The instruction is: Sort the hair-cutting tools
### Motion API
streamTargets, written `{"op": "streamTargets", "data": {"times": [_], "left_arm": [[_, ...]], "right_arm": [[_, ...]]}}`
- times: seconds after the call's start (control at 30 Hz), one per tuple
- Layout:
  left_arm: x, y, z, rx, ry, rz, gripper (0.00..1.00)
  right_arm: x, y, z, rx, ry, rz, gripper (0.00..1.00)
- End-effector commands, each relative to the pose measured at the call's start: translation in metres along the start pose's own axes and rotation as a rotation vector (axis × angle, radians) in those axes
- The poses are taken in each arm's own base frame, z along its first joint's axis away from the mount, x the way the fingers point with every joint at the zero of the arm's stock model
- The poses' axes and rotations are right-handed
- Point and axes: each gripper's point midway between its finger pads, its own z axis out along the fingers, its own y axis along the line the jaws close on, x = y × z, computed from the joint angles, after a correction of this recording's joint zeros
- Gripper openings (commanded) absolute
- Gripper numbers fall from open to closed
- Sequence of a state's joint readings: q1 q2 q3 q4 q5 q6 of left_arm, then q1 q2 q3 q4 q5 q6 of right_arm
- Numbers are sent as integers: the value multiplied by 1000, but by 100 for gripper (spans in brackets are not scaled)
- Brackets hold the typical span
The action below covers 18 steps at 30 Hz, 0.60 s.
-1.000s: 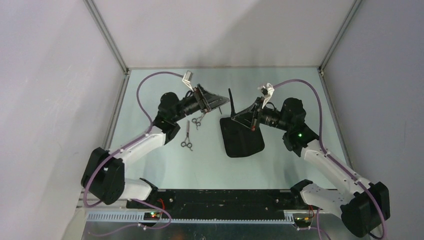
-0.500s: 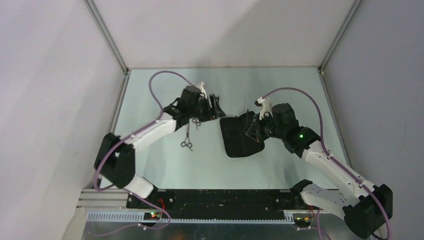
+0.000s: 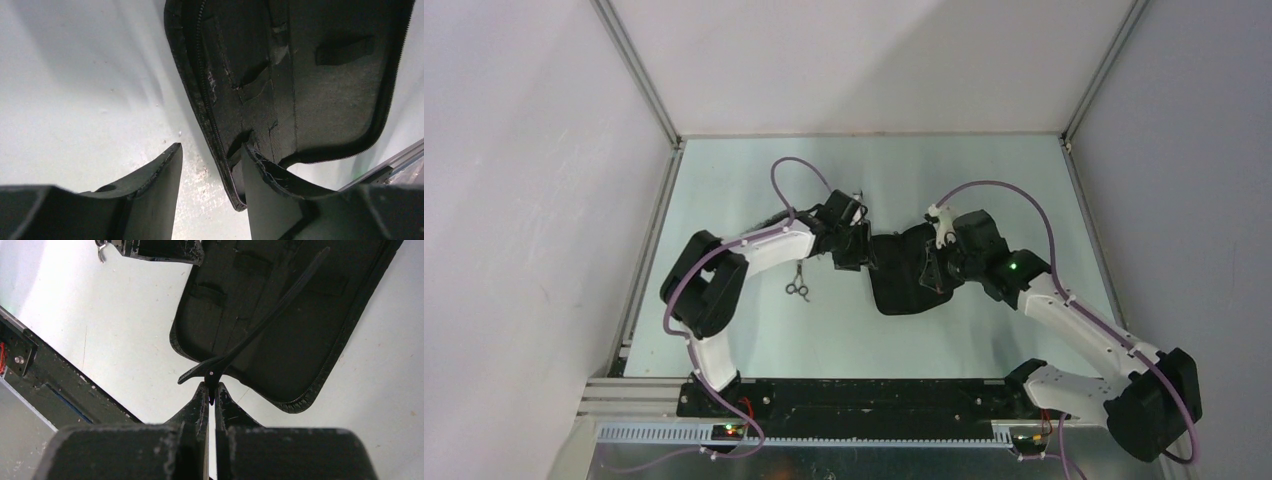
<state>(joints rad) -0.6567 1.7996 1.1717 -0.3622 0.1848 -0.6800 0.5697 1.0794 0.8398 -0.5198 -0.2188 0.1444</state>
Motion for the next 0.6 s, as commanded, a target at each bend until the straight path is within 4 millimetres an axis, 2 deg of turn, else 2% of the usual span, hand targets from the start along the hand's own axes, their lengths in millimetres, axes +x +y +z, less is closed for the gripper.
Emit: {"op": "streamTargets", "data": {"times": [0.0,0.17,0.23,0.3,0.33,0.4,0.57], "left_arm": [[-4,-8,9,-9,-14,31,51],[-3,-3,19,-41,-28,31,41],[-4,-3,22,-44,-32,30,34],[-6,-4,22,-42,-38,32,24],[-6,-4,21,-48,-42,33,14],[-8,-1,18,-61,-55,32,2],[-11,2,-4,-97,-94,52,0]], "right_arm": [[-7,2,1,13,6,-31,0],[1,4,10,5,37,-53,0],[7,6,14,4,62,-66,0],[13,8,19,6,89,-74,0],[17,9,22,6,104,-79,0],[23,11,25,5,127,-86,0],[34,16,31,-4,166,-92,0]]}}
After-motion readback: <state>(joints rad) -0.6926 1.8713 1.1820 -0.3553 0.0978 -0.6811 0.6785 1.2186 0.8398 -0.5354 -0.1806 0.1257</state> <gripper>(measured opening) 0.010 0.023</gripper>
